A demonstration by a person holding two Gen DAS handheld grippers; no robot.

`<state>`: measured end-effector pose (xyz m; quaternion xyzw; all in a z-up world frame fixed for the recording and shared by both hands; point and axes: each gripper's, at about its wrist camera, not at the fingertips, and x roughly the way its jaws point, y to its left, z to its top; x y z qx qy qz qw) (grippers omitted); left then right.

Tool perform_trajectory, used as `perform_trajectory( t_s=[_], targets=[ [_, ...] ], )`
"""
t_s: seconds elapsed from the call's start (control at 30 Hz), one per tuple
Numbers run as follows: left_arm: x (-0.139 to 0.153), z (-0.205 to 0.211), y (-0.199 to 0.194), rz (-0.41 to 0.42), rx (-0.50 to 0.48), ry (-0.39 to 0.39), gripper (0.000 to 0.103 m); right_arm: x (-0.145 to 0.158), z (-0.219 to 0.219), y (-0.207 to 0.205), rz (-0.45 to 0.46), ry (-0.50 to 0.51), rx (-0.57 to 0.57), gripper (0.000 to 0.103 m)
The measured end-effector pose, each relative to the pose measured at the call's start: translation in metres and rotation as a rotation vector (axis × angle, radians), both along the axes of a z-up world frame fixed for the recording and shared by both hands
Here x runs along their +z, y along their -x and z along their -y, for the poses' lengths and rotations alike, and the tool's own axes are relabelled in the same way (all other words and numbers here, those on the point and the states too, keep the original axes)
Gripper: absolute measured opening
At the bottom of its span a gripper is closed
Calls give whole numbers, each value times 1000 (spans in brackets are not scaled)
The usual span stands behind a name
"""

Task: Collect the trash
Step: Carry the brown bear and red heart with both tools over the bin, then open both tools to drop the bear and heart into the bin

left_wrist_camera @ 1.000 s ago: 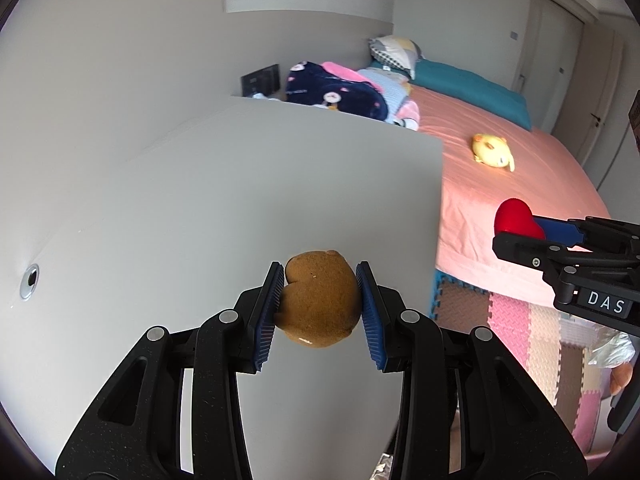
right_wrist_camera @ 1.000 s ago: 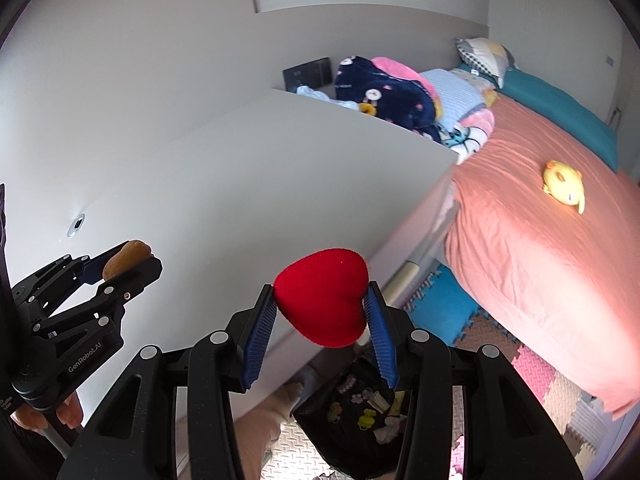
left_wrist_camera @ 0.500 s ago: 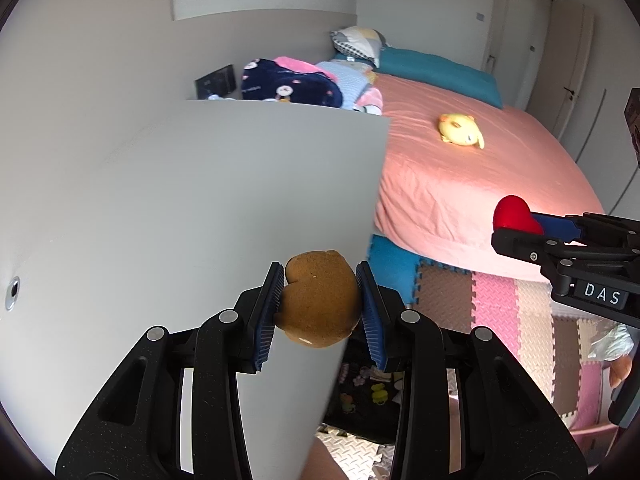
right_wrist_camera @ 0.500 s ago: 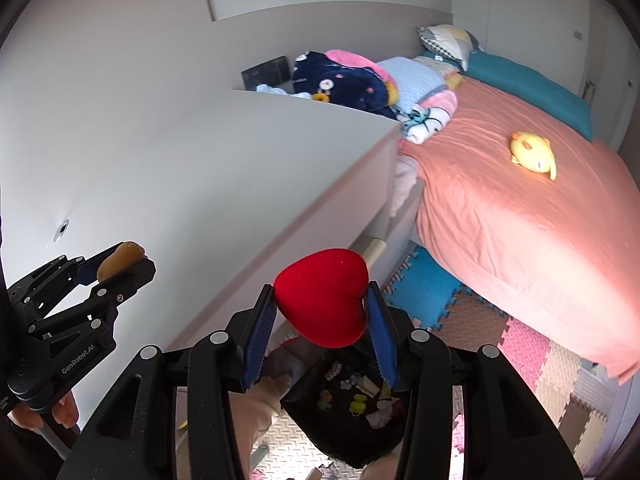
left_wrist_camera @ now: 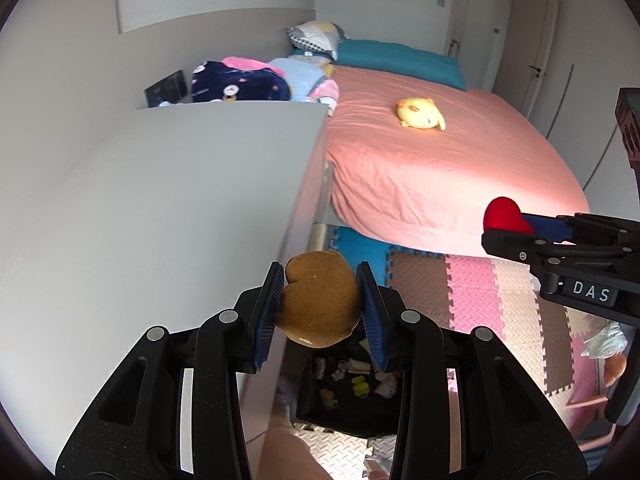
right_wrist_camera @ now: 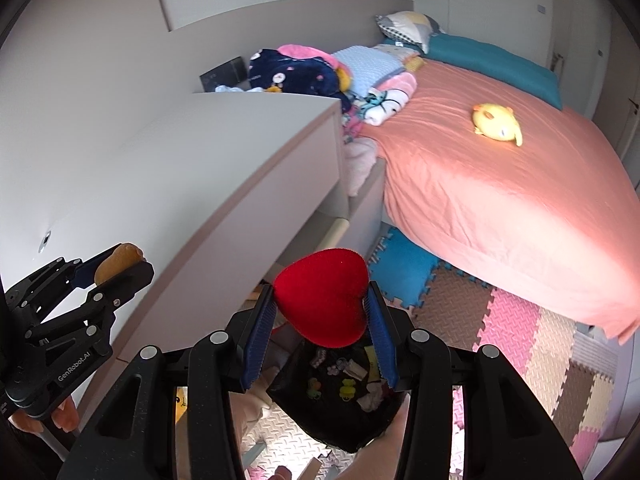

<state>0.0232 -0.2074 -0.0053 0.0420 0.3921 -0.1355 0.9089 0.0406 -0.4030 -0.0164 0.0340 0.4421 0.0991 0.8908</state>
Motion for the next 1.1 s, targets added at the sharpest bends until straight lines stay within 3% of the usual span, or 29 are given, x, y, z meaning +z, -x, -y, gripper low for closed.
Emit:
perform_trajectory(
  t_s=[0.3,0.7,1.1],
  targets=[
    [-2,28,6,2,-79,-15,37,-4,31,18,-3,-9,-71,47],
    [-27,63,8,-64,-199,-60,37,-27,61,25,-49,-33,-151,47],
    [-38,74,6,-98,-234,-82,37,-42,68,14,-83,-50,-197,47]
  ],
)
